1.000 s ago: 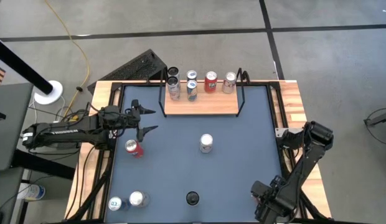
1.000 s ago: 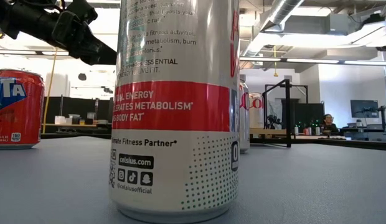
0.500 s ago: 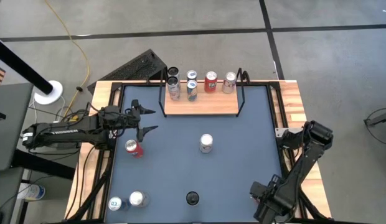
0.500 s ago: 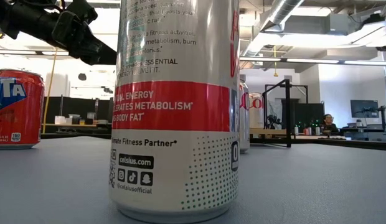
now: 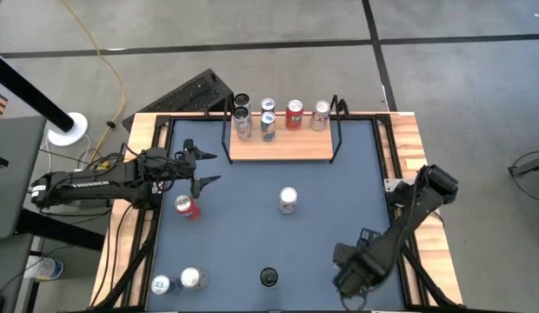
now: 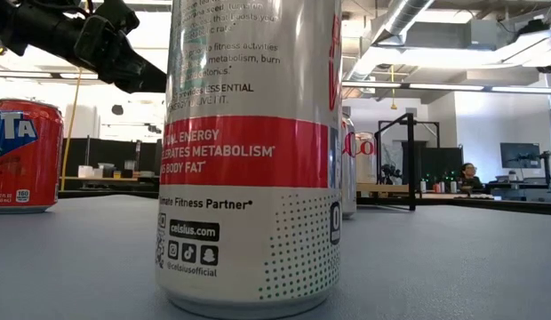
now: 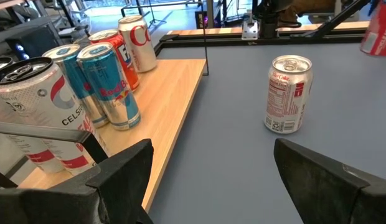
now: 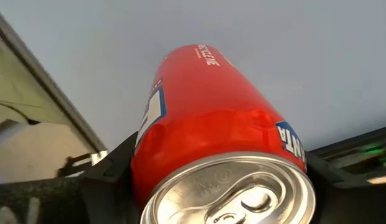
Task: Place canned beverage on shelf
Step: Put the bottom red soda can on the shelf aligned with the other red soda can
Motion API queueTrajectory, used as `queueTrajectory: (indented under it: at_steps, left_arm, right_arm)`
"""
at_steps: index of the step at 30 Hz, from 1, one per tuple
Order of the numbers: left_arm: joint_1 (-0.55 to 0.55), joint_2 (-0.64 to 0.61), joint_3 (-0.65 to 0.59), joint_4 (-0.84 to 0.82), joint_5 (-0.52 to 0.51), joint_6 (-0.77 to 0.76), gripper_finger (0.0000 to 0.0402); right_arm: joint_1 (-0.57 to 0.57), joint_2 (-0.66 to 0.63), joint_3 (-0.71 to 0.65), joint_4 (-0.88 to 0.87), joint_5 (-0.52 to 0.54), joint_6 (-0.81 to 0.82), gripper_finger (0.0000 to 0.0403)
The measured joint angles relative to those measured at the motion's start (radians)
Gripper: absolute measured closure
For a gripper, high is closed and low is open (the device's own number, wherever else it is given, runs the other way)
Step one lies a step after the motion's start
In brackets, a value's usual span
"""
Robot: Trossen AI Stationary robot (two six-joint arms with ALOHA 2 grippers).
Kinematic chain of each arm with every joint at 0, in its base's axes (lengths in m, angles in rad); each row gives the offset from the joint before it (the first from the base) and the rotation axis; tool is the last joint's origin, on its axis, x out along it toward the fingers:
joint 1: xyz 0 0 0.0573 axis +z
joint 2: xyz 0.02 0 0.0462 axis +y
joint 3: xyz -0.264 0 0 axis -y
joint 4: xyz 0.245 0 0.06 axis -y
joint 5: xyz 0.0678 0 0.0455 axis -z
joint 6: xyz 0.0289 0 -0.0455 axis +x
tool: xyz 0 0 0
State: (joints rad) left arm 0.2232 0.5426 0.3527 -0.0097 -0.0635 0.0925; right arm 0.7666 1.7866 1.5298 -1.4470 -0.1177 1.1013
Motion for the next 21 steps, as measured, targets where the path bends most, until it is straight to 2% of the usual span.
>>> queueTrajectory:
  at_steps: [7,15,21]
  left_arm:
    - [0.0,0.0,0.0,-0.001,0.0,0.0,0.0079]
    - [0.0,0.0,0.0,-0.001,0.0,0.004,0.0079]
    - [0.0,0.0,0.0,-0.001,0.0,0.006,0.0079]
  right_arm:
    - [-0.136,0.0,0.116,-0.084,0.142,-0.258,0.0132]
    - [-0.276,0.0,0.191,-0.094,0.169,-0.504,0.0131]
    - [-0.371,0.0,0.208,-0.093,0.202,-0.604,0.0131]
